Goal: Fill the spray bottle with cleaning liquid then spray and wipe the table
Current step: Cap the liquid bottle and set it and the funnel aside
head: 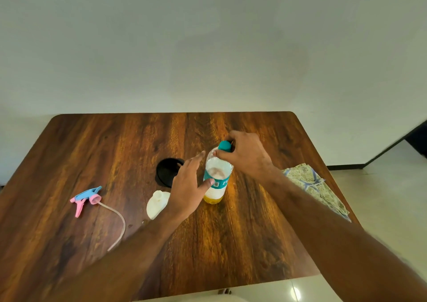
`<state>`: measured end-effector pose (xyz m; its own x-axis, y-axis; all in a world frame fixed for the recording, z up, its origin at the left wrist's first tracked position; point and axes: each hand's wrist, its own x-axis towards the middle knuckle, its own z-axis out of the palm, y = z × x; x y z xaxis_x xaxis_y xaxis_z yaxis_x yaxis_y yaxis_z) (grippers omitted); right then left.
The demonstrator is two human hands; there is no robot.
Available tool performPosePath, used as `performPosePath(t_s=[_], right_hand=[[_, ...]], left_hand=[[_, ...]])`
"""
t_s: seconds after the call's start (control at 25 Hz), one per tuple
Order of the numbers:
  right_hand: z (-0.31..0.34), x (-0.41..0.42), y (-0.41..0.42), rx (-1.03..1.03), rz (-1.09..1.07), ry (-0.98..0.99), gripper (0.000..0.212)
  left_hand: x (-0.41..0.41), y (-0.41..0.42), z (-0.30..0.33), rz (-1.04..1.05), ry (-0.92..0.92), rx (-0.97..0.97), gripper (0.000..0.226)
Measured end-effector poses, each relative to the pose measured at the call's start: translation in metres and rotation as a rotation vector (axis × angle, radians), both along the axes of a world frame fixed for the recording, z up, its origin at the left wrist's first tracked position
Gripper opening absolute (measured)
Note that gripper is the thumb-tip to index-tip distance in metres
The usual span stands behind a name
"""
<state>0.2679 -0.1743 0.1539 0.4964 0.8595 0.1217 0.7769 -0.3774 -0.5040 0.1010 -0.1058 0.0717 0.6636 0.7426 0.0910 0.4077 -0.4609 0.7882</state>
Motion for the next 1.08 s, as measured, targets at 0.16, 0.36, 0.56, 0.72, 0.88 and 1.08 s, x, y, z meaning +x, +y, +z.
performPosePath(t_s=[0.16,0.36,0.56,0.72,0.88,1.08], right_hand=[[0.025,0.041,-0.002,0.129,-0.049,-0.018,0.037],[0.025,0.125,-0.008,0.13,-0.189,-0.001,0.042],[0.002,0.203,-0.005,0.146,-0.431,0.049,0.043],[0.003,0.26,-0.006,0.101,-0.496,-0.025,0.043],[0.003,0.305,-0.006,0.075,-0.525,-0.059,0.045],[-0.004,0.344,-0.005,0.066,-0.567,-0.042,0.043]], left_hand=[[0.008,-0.004,0.0,-0.014,-0.025,0.004,0.073],[0.023,-0.006,-0.004,-0.03,-0.049,-0.04,0.069],[0.039,-0.008,-0.015,-0.045,-0.029,-0.063,0.068],[0.055,-0.011,-0.023,-0.075,0.008,-0.085,0.069],[0.068,-0.013,-0.025,-0.085,0.022,-0.077,0.071],[0.076,-0.013,-0.028,-0.085,0.024,-0.09,0.07]])
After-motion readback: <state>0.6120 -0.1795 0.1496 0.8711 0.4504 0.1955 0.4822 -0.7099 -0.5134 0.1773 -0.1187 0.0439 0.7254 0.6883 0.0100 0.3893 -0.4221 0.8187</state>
